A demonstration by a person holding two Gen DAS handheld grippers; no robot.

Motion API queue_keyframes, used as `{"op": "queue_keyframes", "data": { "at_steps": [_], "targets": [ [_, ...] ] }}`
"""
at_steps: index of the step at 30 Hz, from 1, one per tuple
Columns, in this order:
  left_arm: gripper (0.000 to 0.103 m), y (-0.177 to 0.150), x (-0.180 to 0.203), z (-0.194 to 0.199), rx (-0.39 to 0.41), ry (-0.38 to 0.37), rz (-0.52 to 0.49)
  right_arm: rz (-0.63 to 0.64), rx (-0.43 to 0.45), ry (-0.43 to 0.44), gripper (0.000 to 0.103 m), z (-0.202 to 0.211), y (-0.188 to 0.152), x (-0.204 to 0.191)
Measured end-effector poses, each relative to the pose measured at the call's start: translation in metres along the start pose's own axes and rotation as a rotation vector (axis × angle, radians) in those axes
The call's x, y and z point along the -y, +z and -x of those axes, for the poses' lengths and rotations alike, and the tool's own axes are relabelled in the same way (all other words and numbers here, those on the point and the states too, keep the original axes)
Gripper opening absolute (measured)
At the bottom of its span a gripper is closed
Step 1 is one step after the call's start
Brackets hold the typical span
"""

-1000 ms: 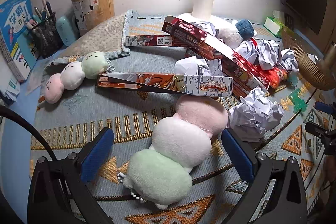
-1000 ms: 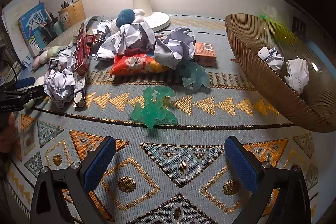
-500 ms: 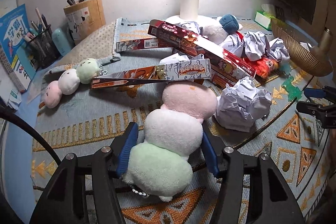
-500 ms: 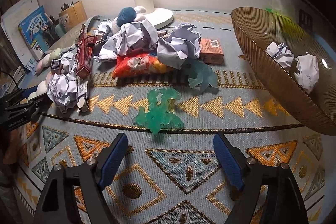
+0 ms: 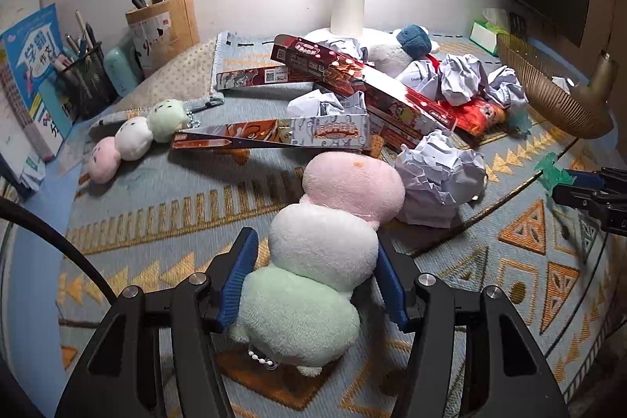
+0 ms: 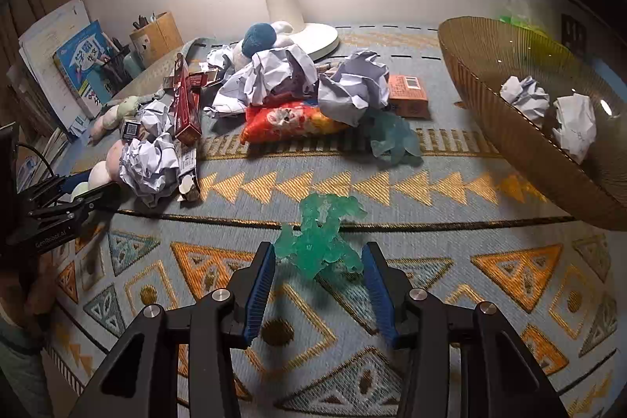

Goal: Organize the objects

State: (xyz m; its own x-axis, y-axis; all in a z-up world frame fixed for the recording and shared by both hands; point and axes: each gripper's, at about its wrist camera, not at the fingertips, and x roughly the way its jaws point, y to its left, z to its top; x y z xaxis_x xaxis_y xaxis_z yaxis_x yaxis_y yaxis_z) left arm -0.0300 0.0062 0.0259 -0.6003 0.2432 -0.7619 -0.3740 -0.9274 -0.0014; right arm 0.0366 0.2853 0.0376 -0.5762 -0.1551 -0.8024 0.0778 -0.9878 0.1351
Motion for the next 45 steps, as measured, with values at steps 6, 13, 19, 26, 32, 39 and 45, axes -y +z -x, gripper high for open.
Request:
{"op": "queue_keyframes", "data": {
  "at_steps": [6,13,19,26,32,39,45],
  "targets": [
    [0.056,-0.019,0.014,0.027,-0.022,0.004,0.043,-0.013,0.02,-0.001,0.045,0.024,-0.02,0.012],
    [0.056,-0.004,0.043,0.062,0.034,-0.016,0.04,0.004,0.12,-0.006,0.045,0.066,-0.017,0.02],
    [0.056,0.049,0.098,0.085,0.139,-0.096,-0.038,-0.053,0.244,-0.045,0.045,0.115,-0.003,0.058],
    [0.056,0.124,0.195,0.068,0.189,-0.242,-0.167,-0.218,0.351,-0.113,0.046,0.151,0.025,0.139],
    [0.056,0.162,0.255,0.019,0.141,-0.331,-0.17,-0.313,0.353,-0.137,0.046,0.147,0.042,0.186],
    [0.065,0.172,0.282,-0.023,0.059,-0.426,-0.164,-0.337,0.291,-0.102,0.054,0.124,0.048,0.202],
    [0.065,0.164,0.27,-0.036,0.003,-0.415,-0.112,-0.358,0.293,-0.088,0.069,0.123,0.037,0.204]
  ]
}}
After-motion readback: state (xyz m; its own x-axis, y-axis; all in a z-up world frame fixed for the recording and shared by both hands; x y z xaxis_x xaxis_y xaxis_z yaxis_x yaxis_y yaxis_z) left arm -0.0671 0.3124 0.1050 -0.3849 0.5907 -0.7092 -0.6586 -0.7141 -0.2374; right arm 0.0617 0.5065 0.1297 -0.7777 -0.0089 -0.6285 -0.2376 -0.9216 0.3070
